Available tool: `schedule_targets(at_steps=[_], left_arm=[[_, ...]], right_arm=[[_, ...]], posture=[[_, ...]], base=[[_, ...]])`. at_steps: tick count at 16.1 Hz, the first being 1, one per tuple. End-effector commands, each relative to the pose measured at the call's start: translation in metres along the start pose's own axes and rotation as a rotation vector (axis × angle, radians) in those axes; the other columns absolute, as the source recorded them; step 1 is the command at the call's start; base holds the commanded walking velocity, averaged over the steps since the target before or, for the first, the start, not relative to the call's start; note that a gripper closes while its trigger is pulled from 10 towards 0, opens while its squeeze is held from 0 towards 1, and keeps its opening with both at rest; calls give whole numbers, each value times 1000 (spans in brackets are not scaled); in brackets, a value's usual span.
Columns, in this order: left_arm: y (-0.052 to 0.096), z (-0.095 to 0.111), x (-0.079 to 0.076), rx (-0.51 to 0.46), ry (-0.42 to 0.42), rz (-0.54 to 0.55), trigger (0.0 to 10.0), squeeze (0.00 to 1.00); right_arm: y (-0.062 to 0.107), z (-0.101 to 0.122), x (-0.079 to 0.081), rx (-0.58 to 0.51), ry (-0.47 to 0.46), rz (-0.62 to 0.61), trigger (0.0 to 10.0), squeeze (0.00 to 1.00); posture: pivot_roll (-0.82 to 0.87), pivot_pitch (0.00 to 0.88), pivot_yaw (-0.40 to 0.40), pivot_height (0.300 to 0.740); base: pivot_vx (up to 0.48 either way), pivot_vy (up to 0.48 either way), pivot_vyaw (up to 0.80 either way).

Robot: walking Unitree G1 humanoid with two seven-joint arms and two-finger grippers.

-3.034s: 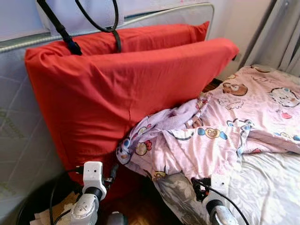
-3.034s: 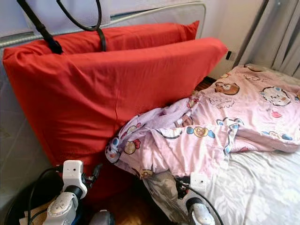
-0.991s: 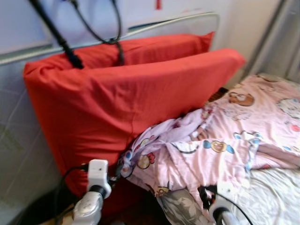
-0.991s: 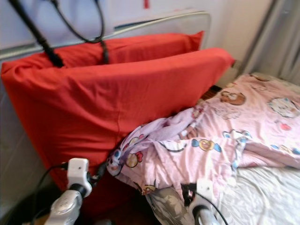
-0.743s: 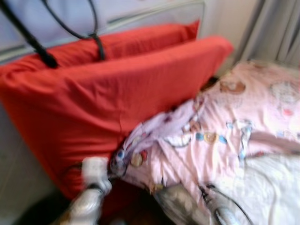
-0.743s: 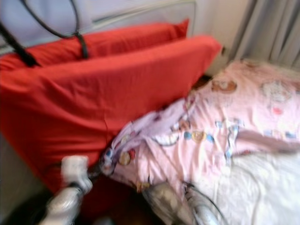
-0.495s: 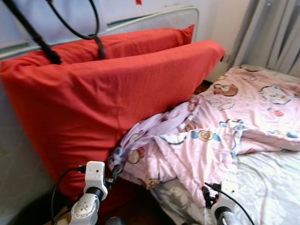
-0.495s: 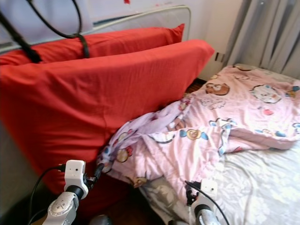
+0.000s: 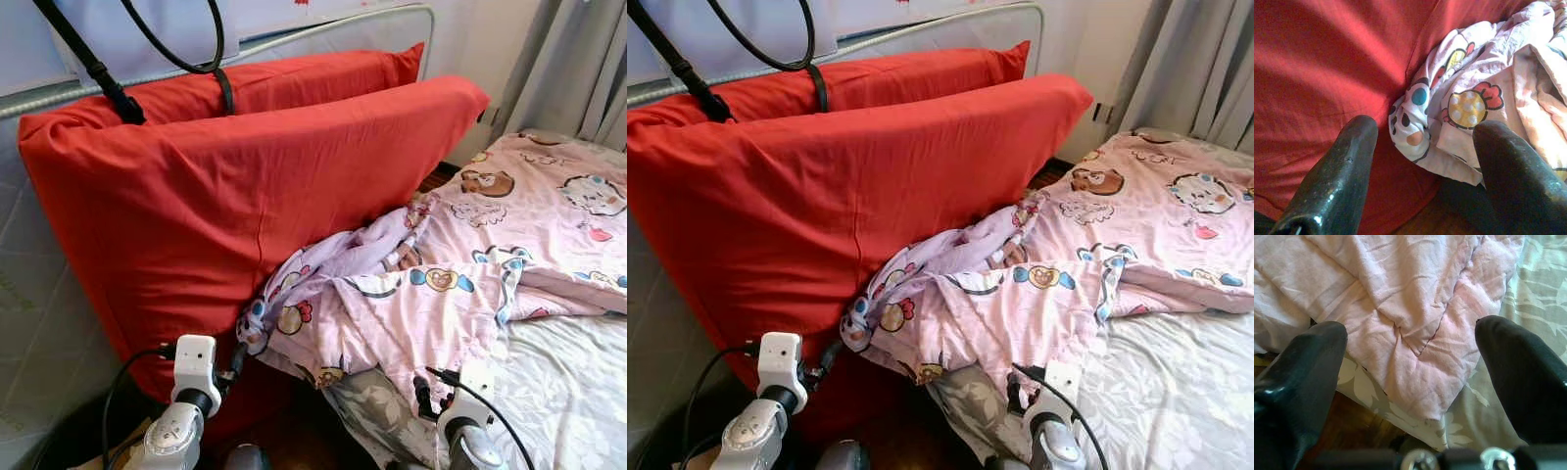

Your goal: Clean up the room

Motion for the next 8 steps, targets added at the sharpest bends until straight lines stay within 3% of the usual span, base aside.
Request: schedule_targets(at_steps=[1, 2, 3, 4, 5, 8], left_arm=[[-4, 7, 3, -11, -20, -6, 10000, 0], [-6, 11, 5, -20, -21, -1, 10000, 0], [-5, 14, 6, -32, -22, 3, 10000, 0], [-6, 17, 7, -39, -23, 4, 10000, 0], [-7, 21, 7, -48, -27, 4, 10000, 0], [-8, 34, 9, -83, -31, 3, 10000, 0]], right_arm=[[-3, 8, 3, -15, 4, 0, 10000, 1000], [-4, 10, 4, -18, 6, -4, 10000, 1000], [-3, 9, 3, -20, 11, -9, 10000, 780], [-3, 10, 2, -19, 12, -17, 10000, 243], [-3, 9, 2, -19, 13, -20, 10000, 0], [-3, 9, 2, -28, 17, -24, 10000, 0]], posture=[[74, 13, 8, 631], [80, 24, 9, 631], [86, 39, 11, 631], [91, 56, 12, 631], [97, 72, 13, 631], [111, 142, 19, 631]], base=[[0, 0, 0], [0, 0, 0], [0, 0, 0], [0, 0, 0], [0, 0, 0], [0, 0, 0]])
Point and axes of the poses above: a point about 5 cm out from each wrist's last joint towards the gripper, its own y axis pointing back from the gripper into the wrist, its own z axis along the axis of the wrist's last joint, x = y × z, the point moved 2 cm from there along -y, pointing out of the wrist towards the gripper, and after that the axes turned 11 degrees about -y, right-handed, at the moved point
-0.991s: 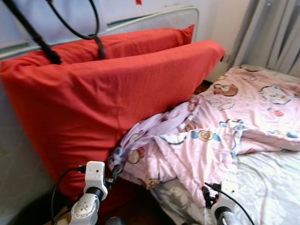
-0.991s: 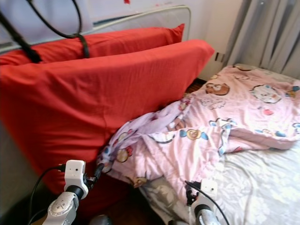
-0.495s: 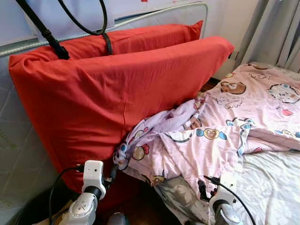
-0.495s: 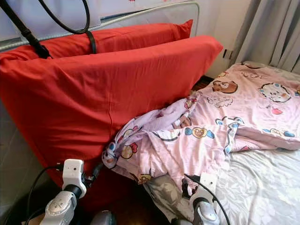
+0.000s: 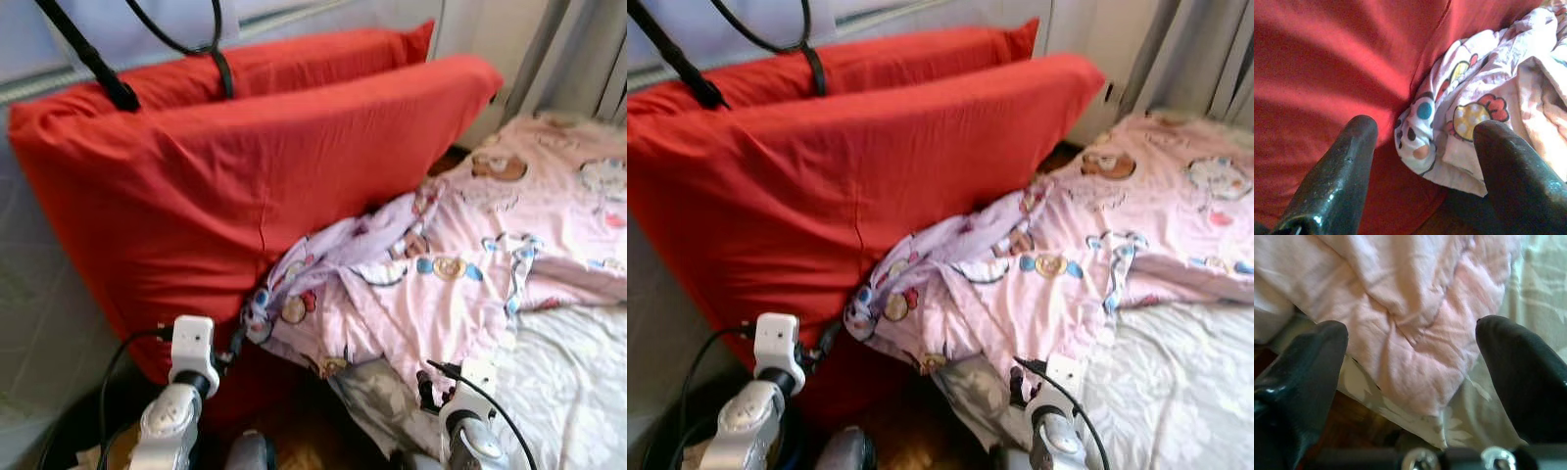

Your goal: Clean up the room

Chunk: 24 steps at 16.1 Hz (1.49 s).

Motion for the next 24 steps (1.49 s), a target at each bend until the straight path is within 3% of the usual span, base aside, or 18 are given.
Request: schedule_targets(at_steps=[1, 6, 14, 24], left_arm=[[0, 7, 0, -12, -9, -6, 10000, 0], [14, 21, 7, -48, -16, 6, 10000, 0], [46, 19, 11, 14, -37, -5, 10000, 0], [55, 22, 8, 43, -41, -18, 10000, 0]], right_arm=[[0, 3, 1, -15, 7, 1, 10000, 0], [-4, 16, 8, -50, 9, 19, 10000, 0], [-4, 5, 8, 22, 34, -21, 10000, 0], [-6, 10, 12, 3, 4, 15, 10000, 0]], posture=[[115, 162, 19, 631], [149, 241, 18, 631], [192, 290, 30, 631], [205, 308, 38, 631]], base=[[0, 0, 0], [0, 0, 0], [0, 0, 0], [0, 0, 0]])
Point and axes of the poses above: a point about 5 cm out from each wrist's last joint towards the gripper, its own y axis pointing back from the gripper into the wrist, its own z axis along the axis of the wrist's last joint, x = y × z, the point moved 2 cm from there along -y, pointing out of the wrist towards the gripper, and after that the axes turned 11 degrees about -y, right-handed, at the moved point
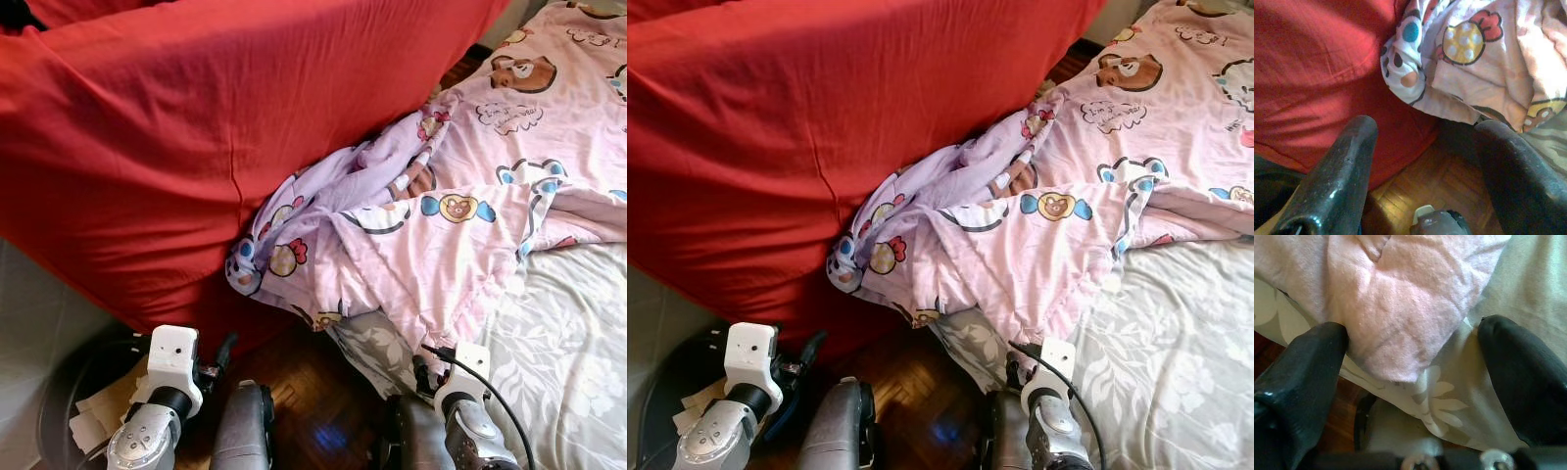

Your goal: Clean up the room

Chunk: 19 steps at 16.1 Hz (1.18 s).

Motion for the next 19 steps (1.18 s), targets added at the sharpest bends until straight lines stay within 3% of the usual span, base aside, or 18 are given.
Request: schedule_targets(at_steps=[1, 5, 9, 10, 19], left_arm=[[5, -3, 1, 20, -12, -4, 10000, 0], [6, -3, 1, 23, -14, -5, 10000, 0], [7, -3, -2, 26, -13, -9, 10000, 0], [7, -3, -2, 27, -12, -11, 10000, 0], [8, -4, -3, 28, -9, -9, 10000, 0]], right_arm=[[2, -7, -2, 17, -22, -3, 10000, 0], [1, 6, 5, -63, -43, 38, 10000, 0], [1, 4, 5, -54, -55, 47, 9765, 0], [2, -3, 4, -18, -32, 46, 0, 0], [5, -13, 3, 18, -10, 49, 0, 0]], posture=[[205, 309, 38, 631], [205, 309, 38, 631], [205, 308, 38, 631], [202, 308, 37, 631], [202, 308, 36, 631]], base=[[0, 0, 0], [0, 0, 0], [0, 0, 0], [0, 0, 0], [0, 0, 0]])
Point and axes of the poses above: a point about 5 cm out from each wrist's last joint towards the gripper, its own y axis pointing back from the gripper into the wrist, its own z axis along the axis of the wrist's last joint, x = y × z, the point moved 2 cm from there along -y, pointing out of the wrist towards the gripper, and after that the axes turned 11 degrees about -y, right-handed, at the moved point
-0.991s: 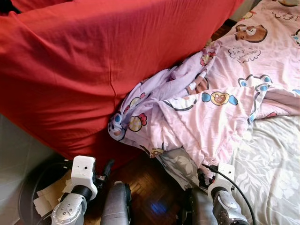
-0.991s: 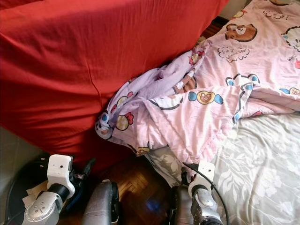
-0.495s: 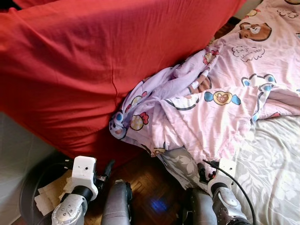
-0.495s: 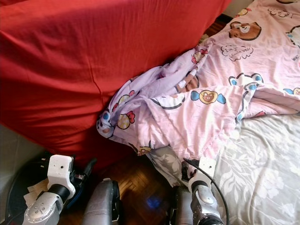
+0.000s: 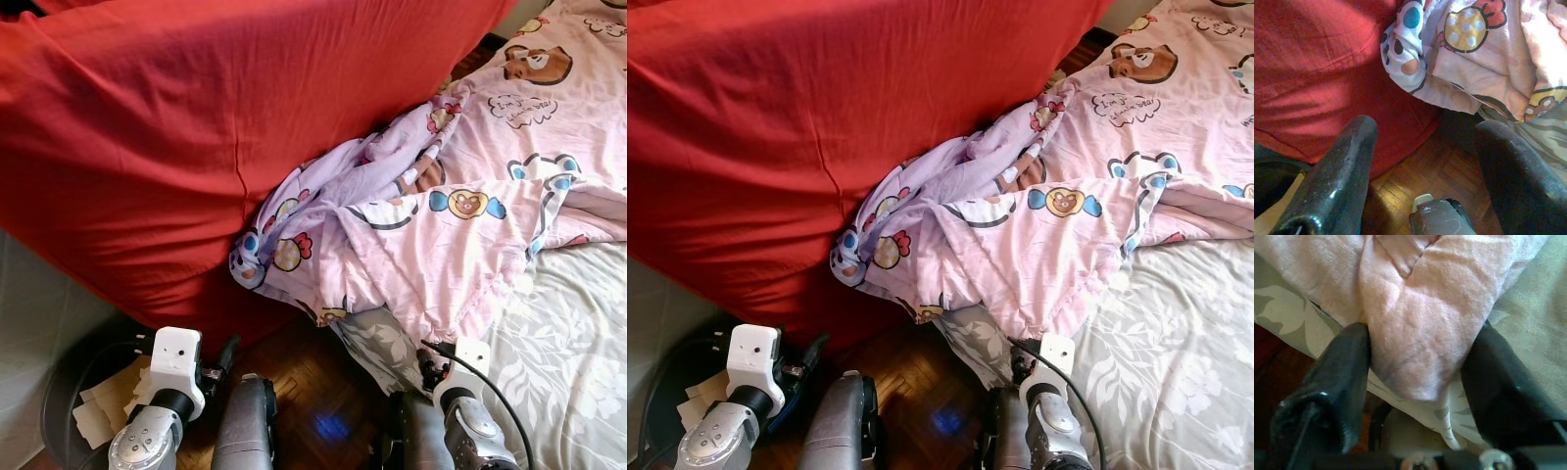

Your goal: Clean up the room

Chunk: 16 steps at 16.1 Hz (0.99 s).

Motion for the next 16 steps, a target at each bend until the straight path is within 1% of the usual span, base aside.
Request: schedule_targets(at_steps=[1, 5, 8, 11, 13, 14, 16], left_arm=[[5, -5, 0, 24, -6, 2, 10000, 0], [4, -5, 0, 21, -9, 3, 10000, 0], [6, -7, -4, 25, -13, -1, 10000, 0], [2, -8, -5, 25, -17, -5, 10000, 0], [-3, -9, -5, 22, -21, -7, 10000, 0], [-5, -9, -5, 22, -22, -6, 10000, 0], [-14, -14, -5, 29, -27, -4, 10000, 0]], right_arm=[[5, -17, -3, 60, 4, -11, 0, 0], [5, -16, -4, 58, 5, -8, 0, 0], [6, -20, 2, 67, 26, 14, 0, 0], [6, -23, 7, 76, 42, 31, 0, 0], [5, -22, 10, 74, 48, 40, 0, 0], [4, -20, 11, 68, 48, 41, 0, 0], [2, -12, 10, 46, 42, 40, 0, 0]], posture=[[197, 308, 33, 631], [196, 305, 31, 631], [194, 299, 27, 631], [190, 284, 25, 631], [182, 262, 22, 631], [179, 252, 22, 631], [169, 213, 17, 631]], base=[[0, 0, 0], [0, 0, 0], [0, 0, 0], [0, 0, 0], [0, 0, 0], [0, 0, 0], [0, 0, 0]])
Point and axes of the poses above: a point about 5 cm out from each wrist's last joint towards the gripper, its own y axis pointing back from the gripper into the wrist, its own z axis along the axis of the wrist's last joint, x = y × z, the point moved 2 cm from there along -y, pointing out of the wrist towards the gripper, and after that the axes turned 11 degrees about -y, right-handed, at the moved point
